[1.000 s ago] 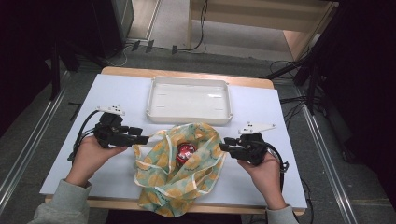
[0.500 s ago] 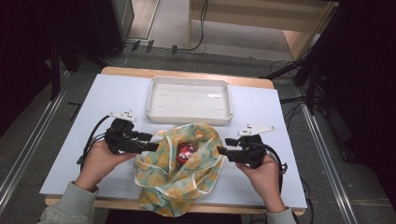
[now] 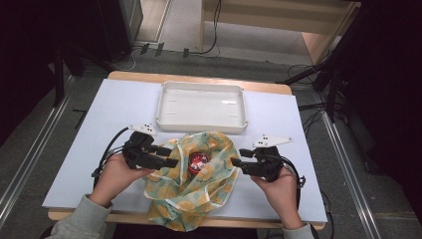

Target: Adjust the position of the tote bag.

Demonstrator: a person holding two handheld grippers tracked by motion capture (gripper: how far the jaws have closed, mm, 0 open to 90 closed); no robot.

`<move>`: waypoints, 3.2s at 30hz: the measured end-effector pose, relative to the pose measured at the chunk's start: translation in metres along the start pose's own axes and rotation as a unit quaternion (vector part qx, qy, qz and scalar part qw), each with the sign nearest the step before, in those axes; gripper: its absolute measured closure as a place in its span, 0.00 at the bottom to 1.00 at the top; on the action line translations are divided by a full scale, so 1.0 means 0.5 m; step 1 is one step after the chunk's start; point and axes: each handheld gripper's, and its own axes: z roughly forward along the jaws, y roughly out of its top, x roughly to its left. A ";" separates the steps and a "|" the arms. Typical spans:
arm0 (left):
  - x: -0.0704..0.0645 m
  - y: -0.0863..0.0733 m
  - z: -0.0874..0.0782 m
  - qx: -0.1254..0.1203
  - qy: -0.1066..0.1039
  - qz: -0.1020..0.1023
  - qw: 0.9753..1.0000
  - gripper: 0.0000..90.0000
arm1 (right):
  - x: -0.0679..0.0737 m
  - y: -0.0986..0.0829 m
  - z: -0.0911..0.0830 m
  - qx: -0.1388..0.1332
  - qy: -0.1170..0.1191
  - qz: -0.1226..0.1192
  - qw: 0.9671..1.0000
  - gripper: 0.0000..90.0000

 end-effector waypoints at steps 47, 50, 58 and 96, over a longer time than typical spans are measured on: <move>0.016 0.014 0.030 -0.001 0.001 0.016 1.000 1.00 | -0.017 -0.014 0.067 -0.003 -0.004 0.030 1.000 0.51; 0.029 0.014 0.009 -0.015 0.013 0.009 1.000 1.00 | -0.013 -0.013 0.073 0.005 0.001 0.028 1.000 0.54; 0.057 0.011 -0.023 -0.025 0.049 0.002 0.998 1.00 | -0.009 -0.018 0.088 0.035 0.012 0.023 0.999 0.62; 0.191 0.034 0.020 -0.003 0.050 -0.051 0.997 1.00 | -0.053 -0.021 0.025 0.059 -0.024 0.007 0.998 1.00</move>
